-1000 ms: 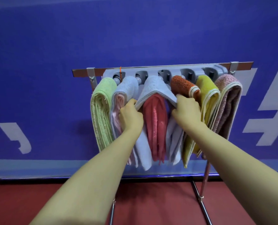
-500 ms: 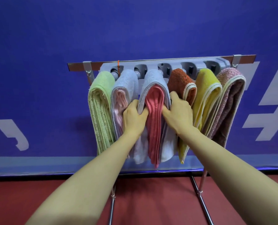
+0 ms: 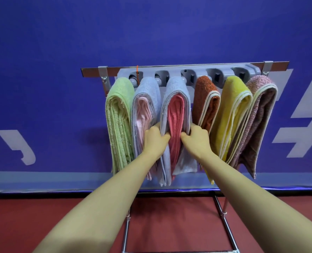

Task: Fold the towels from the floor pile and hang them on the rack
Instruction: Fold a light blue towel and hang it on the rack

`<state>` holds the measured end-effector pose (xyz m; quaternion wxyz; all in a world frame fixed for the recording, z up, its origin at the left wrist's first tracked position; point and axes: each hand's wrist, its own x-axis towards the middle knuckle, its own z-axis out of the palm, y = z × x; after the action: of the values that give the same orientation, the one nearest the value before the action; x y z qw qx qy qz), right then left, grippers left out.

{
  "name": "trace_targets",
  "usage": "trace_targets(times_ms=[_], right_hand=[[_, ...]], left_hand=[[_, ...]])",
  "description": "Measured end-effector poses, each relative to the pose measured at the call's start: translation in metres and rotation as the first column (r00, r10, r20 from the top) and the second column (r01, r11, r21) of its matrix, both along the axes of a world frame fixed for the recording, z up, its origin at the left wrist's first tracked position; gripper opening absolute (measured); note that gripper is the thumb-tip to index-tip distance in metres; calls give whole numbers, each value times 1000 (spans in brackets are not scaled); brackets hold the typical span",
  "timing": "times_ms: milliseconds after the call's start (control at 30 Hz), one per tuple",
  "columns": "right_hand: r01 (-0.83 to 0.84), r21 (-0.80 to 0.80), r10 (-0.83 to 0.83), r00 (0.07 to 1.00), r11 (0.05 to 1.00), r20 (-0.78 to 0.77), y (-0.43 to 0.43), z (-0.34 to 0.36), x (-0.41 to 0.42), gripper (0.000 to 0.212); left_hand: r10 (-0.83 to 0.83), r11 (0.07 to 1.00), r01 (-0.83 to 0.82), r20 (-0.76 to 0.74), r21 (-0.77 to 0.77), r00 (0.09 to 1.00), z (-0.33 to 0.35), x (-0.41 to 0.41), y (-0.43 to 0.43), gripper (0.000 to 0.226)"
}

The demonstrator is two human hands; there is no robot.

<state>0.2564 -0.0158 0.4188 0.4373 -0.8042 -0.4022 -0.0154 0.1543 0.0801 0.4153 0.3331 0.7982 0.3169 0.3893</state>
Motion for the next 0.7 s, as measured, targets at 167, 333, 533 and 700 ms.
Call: trace_targets(times_ms=[167,333,533,700], right_hand=[[-79,171,125,951,982,-282,-1,-4,2,19],[-131,243,238,839,961,-489,12,-18,4,36],[-43,185,131,858,982,-496,17,-21,-3,32],[-74,44,85,937,996,-338,7,-14,-2,17]], left_hand=[[-44,988,48,32,-145,999,-7,0,5,25],[-105,956,134,122,-262,987,-21,-10,13,35],[-19,986,26,45,-162,999,-26,-17,14,25],[70,993,-65,40,-98,997,-14,-13,14,42]])
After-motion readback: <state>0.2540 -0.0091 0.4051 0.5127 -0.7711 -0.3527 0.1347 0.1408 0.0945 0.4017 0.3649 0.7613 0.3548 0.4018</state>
